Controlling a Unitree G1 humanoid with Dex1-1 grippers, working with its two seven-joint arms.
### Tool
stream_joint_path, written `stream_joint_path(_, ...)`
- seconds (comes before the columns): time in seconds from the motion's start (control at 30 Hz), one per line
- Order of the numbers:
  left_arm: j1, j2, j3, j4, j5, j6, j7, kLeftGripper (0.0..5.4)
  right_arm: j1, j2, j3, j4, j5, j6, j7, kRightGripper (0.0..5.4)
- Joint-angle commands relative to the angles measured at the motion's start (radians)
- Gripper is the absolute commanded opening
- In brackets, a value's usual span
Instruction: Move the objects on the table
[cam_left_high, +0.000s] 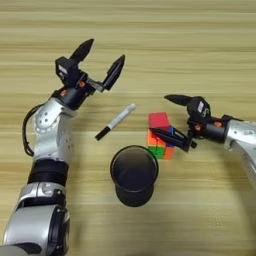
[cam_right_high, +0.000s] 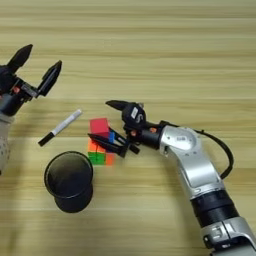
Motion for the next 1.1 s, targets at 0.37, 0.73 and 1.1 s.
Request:
stream_joint_path(0.37,-0.001,-0.012,-0.002,0.030,-0.025,-0.004,-0.002,5.37,-0.004,0.012,0.027,0.025,-0.017,0.019,-0.005,5.40)
stream_joint_path(0.73,0.003,-0.008,0.006,0.029,-0.043,-0.004,-0.006,5.40,-0.017,0.026,0.023,0.061,-0.021,0.010,-0.003,4.24)
stream_joint_path(1.1,0.006,-0.006,0.009,0.032,-0.040,-0.010,-0.005,5.40,-0.015,0.026,0.023,0.058,-0.022,0.005,0.003,3.12)
